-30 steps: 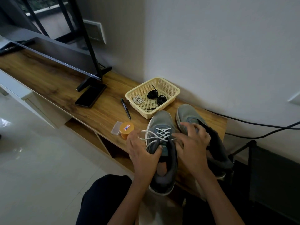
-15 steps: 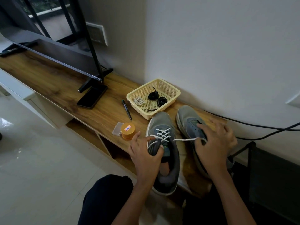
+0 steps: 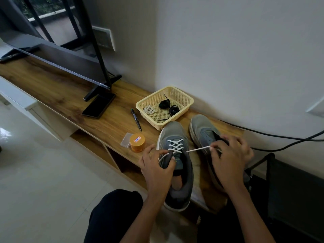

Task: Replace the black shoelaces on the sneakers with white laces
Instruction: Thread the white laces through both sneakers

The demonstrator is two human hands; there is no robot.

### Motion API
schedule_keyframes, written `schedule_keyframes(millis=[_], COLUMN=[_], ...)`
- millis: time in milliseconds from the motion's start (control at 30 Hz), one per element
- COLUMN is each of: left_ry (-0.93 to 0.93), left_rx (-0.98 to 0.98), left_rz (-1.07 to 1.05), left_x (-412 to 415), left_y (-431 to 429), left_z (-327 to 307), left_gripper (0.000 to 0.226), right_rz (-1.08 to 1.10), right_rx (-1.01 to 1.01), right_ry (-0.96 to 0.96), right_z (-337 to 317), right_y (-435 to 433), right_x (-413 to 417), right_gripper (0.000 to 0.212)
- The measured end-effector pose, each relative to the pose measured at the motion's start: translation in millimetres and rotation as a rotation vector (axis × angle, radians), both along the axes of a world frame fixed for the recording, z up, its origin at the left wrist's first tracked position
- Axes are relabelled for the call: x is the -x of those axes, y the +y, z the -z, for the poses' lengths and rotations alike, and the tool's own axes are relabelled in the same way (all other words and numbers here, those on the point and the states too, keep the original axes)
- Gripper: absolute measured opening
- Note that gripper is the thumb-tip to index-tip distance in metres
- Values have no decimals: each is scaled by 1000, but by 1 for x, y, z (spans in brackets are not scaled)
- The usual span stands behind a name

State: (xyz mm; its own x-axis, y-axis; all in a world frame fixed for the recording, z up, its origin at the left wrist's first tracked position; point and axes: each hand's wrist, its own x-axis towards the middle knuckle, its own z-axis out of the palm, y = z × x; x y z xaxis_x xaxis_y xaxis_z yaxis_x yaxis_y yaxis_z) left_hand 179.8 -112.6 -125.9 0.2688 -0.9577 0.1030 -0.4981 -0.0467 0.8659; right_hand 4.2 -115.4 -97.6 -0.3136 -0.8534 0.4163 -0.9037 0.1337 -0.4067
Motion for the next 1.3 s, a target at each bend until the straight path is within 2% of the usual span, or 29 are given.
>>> schedule_keyframes(millis=[100, 233, 367, 667, 800, 967, 1067, 1133, 1200, 1300], left_ry=[-19, 43, -6, -114, -131, -85, -55, 24, 100, 180], left_rx=[5, -64, -165, -132, -118, -162, -134, -66, -17, 0], left_rz=[42, 58, 105, 109, 116, 125, 110, 68, 25, -7], left_x=[-2, -9, -22, -28, -28, -29, -29, -28, -27, -27], left_y=[0, -4, -13, -15, -14, -15, -13, -11, -7, 0], left_z=[-1, -4, -6, -3, -2, -3, 1, 1, -2, -8], left_gripper=[28, 35, 5, 7, 4, 6, 12, 13, 13, 15], right_rz=[22, -139, -229, -175, -174, -242, -276, -368, -517, -689], right_rx=[14, -13, -74, -30, 2, -13, -159, -253, -260, -223], right_ry=[-10, 62, 99, 136, 141, 122, -83, -375, -680, -1032], right_z=[-1, -1, 6, 6, 4, -11, -33, -50, -68, -85], right_y=[1, -1, -3, 0, 2, 7, 10, 15, 22, 29], right_x=[2, -18, -34, -27, -28, -24, -19, -14, -10, -6], right_gripper=[6, 15, 14, 12, 5, 14, 13, 18, 22, 6])
